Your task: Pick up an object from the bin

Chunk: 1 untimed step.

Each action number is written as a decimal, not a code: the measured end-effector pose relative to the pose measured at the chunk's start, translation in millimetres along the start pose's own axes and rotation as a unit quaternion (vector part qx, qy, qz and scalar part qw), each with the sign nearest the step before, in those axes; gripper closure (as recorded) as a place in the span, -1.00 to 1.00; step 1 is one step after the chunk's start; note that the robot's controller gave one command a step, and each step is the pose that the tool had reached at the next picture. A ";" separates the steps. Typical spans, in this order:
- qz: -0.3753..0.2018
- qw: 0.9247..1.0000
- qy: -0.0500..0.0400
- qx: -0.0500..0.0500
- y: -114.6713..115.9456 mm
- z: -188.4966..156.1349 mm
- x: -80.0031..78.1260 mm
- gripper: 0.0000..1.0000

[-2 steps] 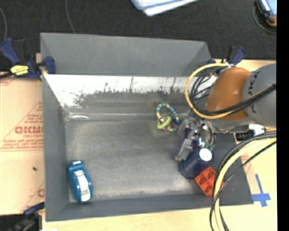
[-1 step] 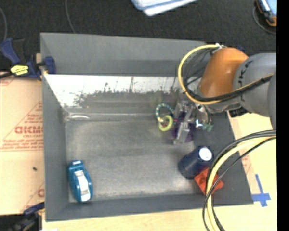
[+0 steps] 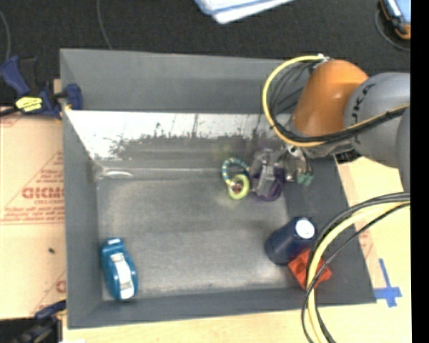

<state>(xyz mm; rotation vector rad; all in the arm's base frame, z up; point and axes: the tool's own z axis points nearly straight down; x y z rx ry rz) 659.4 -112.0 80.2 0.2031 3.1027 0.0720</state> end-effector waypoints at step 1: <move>0.000 1.000 0.000 0.000 0.2 -0.3 -0.2 1.00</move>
Offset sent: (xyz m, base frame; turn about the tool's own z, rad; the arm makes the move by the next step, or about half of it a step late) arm -0.0140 -0.0047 0.0692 0.0277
